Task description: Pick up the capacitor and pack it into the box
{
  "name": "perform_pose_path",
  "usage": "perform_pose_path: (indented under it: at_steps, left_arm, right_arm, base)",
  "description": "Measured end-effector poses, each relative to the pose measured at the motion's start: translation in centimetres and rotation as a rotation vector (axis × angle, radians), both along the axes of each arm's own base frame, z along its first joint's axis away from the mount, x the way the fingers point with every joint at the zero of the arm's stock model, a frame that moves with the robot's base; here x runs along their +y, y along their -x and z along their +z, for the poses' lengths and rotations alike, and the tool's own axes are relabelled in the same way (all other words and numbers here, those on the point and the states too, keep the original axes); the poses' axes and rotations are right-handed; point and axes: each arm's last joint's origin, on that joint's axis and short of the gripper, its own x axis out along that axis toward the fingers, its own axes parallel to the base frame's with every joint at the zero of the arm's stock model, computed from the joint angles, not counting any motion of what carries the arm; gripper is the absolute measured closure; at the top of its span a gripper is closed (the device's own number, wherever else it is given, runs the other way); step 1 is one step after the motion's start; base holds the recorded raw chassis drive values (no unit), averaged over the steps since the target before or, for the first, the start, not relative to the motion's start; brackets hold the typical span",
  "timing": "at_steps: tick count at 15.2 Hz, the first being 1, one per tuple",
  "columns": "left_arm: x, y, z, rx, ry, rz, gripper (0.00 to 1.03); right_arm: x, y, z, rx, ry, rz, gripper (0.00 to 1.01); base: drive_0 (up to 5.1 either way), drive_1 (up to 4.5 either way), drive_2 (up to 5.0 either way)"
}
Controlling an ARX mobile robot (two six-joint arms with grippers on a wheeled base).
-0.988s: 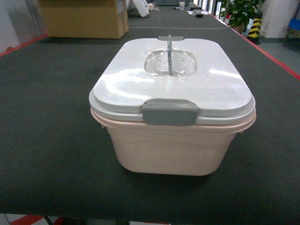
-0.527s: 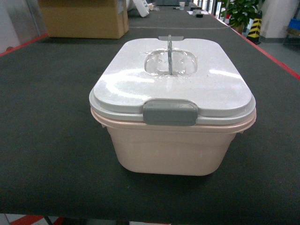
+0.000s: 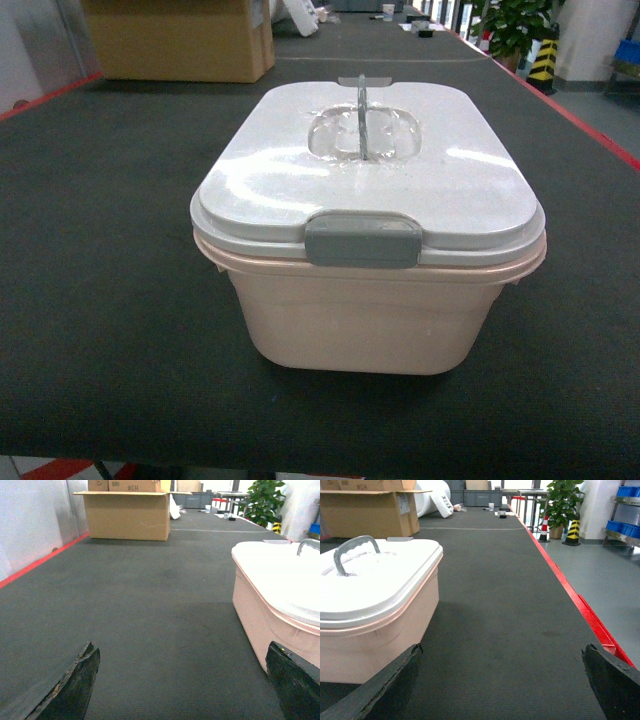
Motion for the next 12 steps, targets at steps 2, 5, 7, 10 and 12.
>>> perform_pose_path:
  at_steps: [2, 5, 7, 10, 12]
  left_arm:
    - [0.0, 0.0, 0.0, 0.0, 0.0, 0.0, 0.05]
    - [0.0, 0.0, 0.0, 0.0, 0.0, 0.0, 0.05]
    - [0.0, 0.0, 0.0, 0.0, 0.0, 0.0, 0.05]
    - [0.0, 0.0, 0.0, 0.0, 0.0, 0.0, 0.05]
    - [0.0, 0.0, 0.0, 0.0, 0.0, 0.0, 0.05]
  right_arm:
    - [0.0, 0.0, 0.0, 0.0, 0.0, 0.0, 0.03]
    - [0.0, 0.0, 0.0, 0.0, 0.0, 0.0, 0.03]
    - [0.0, 0.0, 0.0, 0.0, 0.0, 0.0, 0.03]
    - [0.0, 0.0, 0.0, 0.0, 0.0, 0.0, 0.03]
    - [0.0, 0.0, 0.0, 0.0, 0.0, 0.0, 0.03]
  base:
    - [0.0, 0.0, 0.0]
    - [0.0, 0.0, 0.0]
    - [0.0, 0.0, 0.0]
    - [0.0, 0.0, 0.0]
    - [0.0, 0.0, 0.0]
